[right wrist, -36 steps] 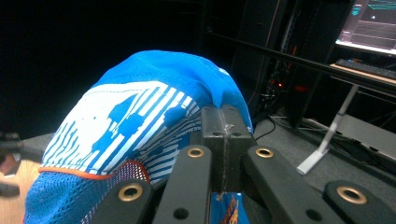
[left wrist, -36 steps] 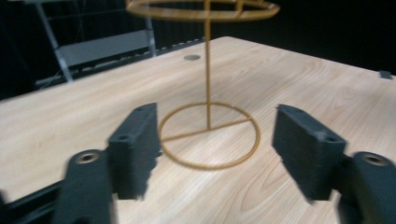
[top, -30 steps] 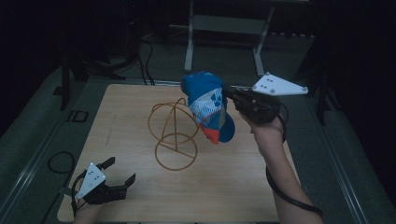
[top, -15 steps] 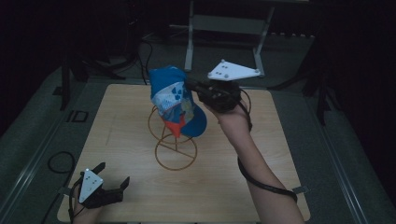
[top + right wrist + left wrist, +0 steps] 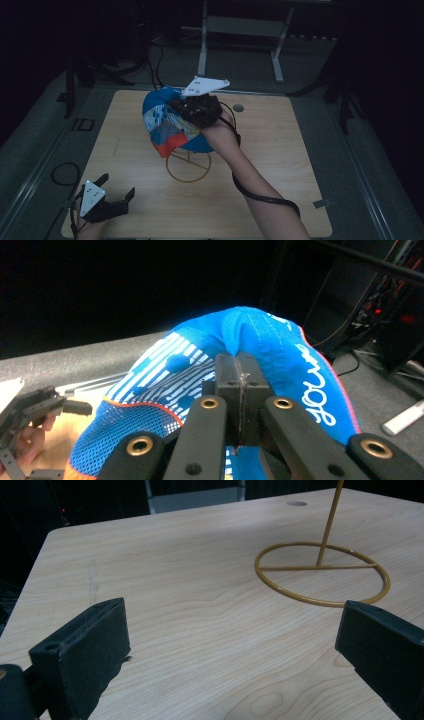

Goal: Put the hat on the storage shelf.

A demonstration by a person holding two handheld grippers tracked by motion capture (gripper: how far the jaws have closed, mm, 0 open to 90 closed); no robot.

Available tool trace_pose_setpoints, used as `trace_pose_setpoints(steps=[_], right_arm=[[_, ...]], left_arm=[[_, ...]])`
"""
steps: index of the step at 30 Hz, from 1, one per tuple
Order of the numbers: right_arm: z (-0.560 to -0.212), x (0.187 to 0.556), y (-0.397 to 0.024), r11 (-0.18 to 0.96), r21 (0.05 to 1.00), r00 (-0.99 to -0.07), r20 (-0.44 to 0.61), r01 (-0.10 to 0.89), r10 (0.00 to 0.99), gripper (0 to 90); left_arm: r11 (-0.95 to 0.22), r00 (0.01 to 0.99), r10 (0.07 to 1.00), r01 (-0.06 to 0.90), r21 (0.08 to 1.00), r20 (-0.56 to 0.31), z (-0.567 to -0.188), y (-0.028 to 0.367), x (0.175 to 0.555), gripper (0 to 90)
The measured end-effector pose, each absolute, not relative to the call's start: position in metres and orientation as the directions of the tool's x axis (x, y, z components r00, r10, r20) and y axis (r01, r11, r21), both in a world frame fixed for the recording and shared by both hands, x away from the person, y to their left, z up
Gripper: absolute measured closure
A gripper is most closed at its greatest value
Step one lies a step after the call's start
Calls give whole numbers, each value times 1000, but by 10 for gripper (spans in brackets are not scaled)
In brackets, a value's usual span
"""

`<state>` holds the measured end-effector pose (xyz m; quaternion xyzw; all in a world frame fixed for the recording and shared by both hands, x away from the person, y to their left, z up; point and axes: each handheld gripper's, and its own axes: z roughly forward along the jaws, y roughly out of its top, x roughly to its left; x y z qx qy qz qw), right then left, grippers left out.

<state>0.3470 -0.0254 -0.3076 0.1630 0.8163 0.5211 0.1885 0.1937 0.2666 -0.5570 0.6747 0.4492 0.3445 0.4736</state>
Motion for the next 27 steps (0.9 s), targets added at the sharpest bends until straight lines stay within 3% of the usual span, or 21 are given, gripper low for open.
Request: trace_pose_setpoints(steps=[27], right_arm=[[-343, 346, -33, 475, 874, -902, -117, 105, 415, 900]], left_arm=[[-158, 370, 928, 299, 941, 38, -560, 264, 195, 13]])
